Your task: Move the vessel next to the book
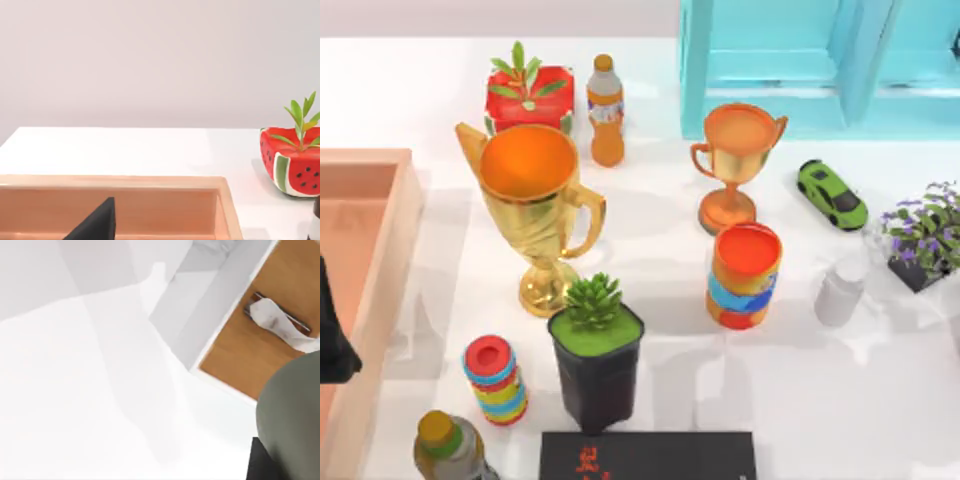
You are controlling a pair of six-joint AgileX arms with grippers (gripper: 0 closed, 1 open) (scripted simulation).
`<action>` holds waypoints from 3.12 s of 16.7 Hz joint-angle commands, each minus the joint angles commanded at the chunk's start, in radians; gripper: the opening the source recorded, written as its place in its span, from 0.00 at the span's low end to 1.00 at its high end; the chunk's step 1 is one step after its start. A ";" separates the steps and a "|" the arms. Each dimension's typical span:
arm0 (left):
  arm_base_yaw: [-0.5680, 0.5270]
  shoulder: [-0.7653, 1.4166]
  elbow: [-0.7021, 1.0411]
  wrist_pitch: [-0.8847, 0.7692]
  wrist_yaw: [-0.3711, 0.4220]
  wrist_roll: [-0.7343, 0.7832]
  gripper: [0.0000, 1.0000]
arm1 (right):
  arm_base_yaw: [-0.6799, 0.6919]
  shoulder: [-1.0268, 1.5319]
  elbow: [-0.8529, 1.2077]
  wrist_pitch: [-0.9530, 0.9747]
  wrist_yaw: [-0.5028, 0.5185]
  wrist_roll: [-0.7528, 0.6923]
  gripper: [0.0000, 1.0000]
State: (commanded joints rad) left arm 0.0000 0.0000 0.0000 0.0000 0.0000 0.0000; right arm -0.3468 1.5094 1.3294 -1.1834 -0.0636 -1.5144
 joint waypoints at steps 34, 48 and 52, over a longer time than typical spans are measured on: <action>0.000 0.000 0.000 0.000 0.000 0.000 1.00 | 1.189 0.094 -0.211 0.113 0.010 2.375 0.00; 0.000 0.000 0.000 0.000 0.000 0.000 1.00 | 1.189 0.119 -0.339 0.269 0.012 2.369 0.38; 0.000 0.000 0.000 0.000 0.000 0.000 1.00 | 1.189 0.119 -0.339 0.269 0.012 2.369 0.68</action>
State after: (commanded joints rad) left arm 0.0000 0.0000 0.0000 0.0000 0.0000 0.0000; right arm 0.8424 1.6288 0.9901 -0.9146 -0.0518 0.8542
